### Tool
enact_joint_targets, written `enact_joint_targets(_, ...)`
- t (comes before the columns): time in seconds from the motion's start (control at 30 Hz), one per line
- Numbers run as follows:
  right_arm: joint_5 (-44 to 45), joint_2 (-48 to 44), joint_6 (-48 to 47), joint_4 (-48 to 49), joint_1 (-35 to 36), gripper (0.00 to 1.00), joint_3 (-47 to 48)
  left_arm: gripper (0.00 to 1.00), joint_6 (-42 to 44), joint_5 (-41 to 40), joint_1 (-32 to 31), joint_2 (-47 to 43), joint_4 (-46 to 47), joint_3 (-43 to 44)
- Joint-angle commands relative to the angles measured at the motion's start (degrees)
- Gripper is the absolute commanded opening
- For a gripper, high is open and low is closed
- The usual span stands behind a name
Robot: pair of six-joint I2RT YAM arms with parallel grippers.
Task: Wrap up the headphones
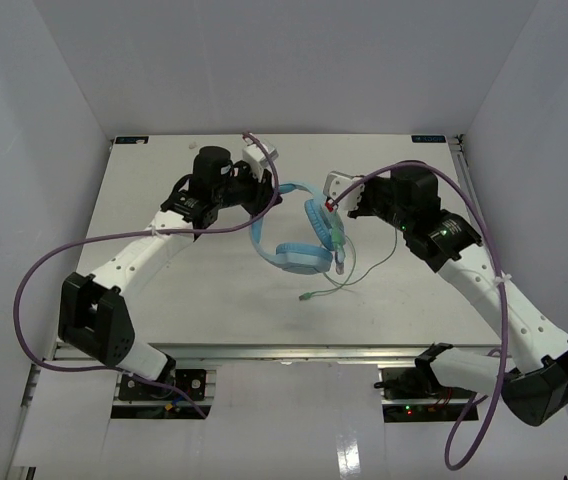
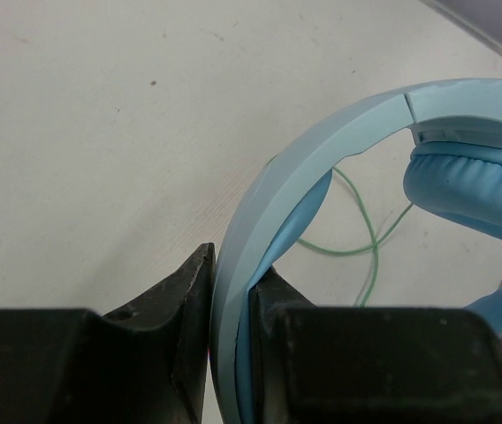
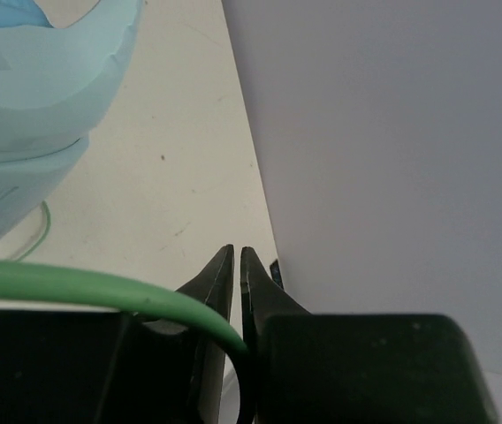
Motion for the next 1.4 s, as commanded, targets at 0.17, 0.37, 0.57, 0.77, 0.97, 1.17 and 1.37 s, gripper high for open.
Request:
enact_joint_targets(0.17, -18.9, 5.7, 15.4, 4.2, -5.9, 0.15, 7.0, 0.00, -8.3, 12.0, -0.4, -7.8, 7.5, -1.2)
enact_joint_targets(0.37, -22.7, 9.8, 22.0, 5.9, -7.5, 0.15, 10.5, 0.00, -11.3, 13.8, -0.9, -8.1, 9.3, -1.6)
enact_joint_targets(0.57, -24.4, 12.5, 27.1, 8.0, -10.4, 0.15, 10.4, 0.00, -14.5, 13.6, -1.0, -9.8, 11.5, -2.3)
enact_joint_targets(0.77, -34.8, 14.0, 33.3, 10.2, -15.0, 0.14, 8.7, 0.00, -16.7, 12.2, -1.0, -9.7, 11.5, -0.6)
enact_joint_targets(0.97, -49.8, 16.6, 44.7, 18.7, -16.1, 0.14, 4.5, 0.00, -21.8, 10.2, -1.0, -8.0, 11.0, 3.6)
enact_joint_targets(1.17, -57.0, 19.9, 57.5, 31.5, -16.2, 0.17, 0.4, 0.00, -25.2, 6.5, -1.0, -7.5, 8.8, 8.8)
enact_joint_targets(1.37, -62.3, 22.1, 70.6, 46.3, -16.2, 0.17, -4.5, 0.00, -28.4, -0.3, -1.0, -5.9, 6.0, 15.9)
